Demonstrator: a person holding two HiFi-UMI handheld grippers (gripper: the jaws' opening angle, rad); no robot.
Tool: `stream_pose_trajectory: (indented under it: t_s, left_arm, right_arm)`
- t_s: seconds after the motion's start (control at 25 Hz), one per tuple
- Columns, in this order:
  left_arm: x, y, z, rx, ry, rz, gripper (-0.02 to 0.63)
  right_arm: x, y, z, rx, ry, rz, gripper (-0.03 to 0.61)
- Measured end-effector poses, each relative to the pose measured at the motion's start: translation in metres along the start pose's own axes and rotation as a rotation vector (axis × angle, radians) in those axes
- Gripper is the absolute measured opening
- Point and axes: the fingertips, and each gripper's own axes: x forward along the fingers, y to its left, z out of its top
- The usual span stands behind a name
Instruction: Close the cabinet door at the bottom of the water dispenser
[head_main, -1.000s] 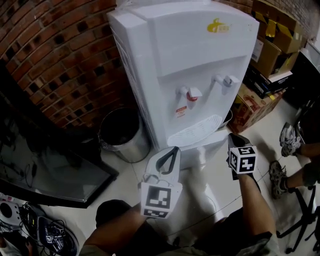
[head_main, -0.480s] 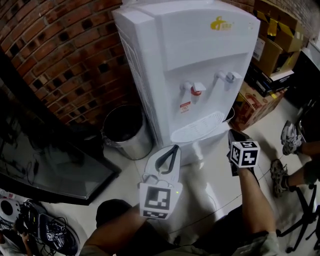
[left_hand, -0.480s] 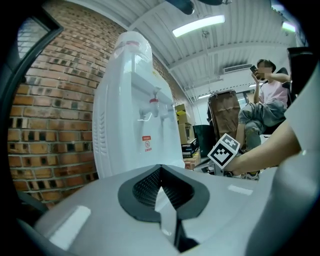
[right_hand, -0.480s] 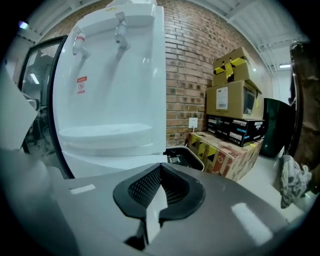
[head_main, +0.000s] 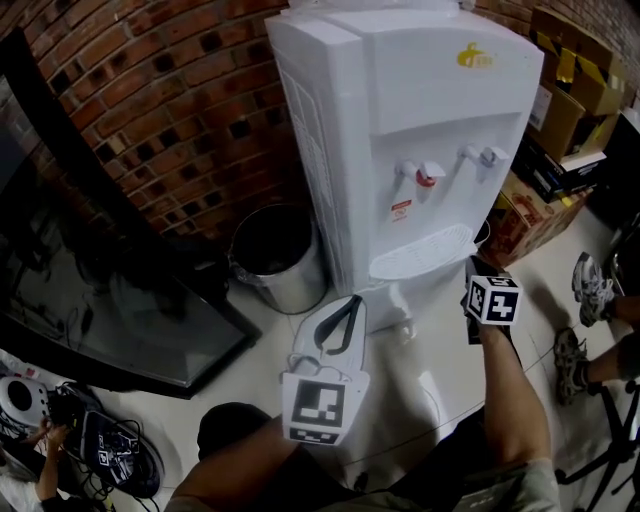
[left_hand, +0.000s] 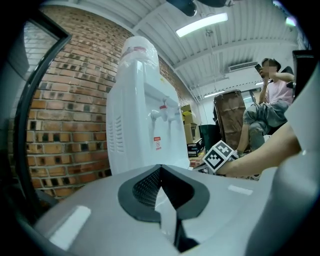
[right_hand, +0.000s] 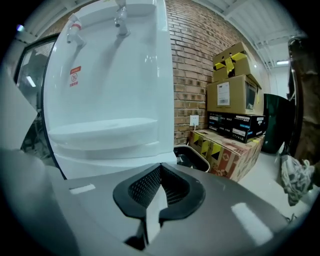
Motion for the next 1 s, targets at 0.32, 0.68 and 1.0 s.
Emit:
stream_pose_trajectory:
  t_s: [0.32, 0.68, 1.0]
  left_arm:
    - [-0.001, 0.002, 0.0, -0.013, 0.0, 0.003, 0.0]
    - [0.007, 0.006, -0.006, -0.024, 0.01, 0.01, 0.0]
    - [0.008, 0.019, 0.009, -0.083, -0.042, 0.03, 0.0]
  right_arm:
    - [0.006, 0.013, -0.003, 0.008, 0.001, 0.027, 0.0]
    - [0.008, 0.025, 0.011, 0.007, -0.016, 0.065, 0.0]
    - [-0.066, 0.034, 0.058, 0.009, -0.16, 0.053, 0.0]
